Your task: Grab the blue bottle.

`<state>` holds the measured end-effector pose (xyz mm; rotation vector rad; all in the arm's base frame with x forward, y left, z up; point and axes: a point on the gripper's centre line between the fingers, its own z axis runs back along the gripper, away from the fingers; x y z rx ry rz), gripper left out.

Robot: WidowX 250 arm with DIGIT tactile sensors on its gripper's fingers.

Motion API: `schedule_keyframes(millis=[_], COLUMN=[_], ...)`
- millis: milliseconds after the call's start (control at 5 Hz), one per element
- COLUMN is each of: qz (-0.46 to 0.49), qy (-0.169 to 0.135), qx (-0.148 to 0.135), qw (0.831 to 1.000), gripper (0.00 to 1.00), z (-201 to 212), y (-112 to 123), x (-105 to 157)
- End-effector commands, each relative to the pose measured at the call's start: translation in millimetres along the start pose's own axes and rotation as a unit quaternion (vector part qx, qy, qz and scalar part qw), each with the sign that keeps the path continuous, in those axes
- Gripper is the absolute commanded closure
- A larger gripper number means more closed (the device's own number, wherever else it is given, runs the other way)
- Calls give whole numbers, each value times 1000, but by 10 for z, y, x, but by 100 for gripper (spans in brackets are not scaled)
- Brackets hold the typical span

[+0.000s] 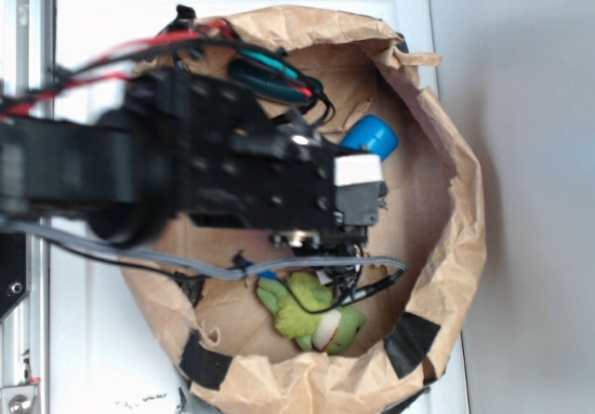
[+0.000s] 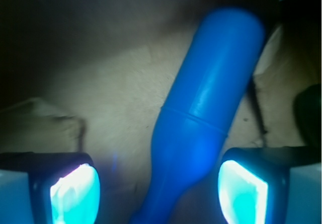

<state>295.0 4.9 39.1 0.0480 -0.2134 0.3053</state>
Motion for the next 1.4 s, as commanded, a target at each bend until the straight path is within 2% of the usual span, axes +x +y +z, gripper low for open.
schedule_keyframes(millis=[0,400,600,800,1000,1200], qz=[0,2,-11,-41,-44,-50], qy=[-25,-40,-35,6,24,26], qx=[-16,-38,-65,-35,-6,-21], qw=[1000,998,997,999,999,998], gripper=[100,100,100,100,100,100], z=[-71,171,507,943,1363,1522], y=[-201,-187,-120,-93,-53,7], x=[279,300,211,-1,-89,-134])
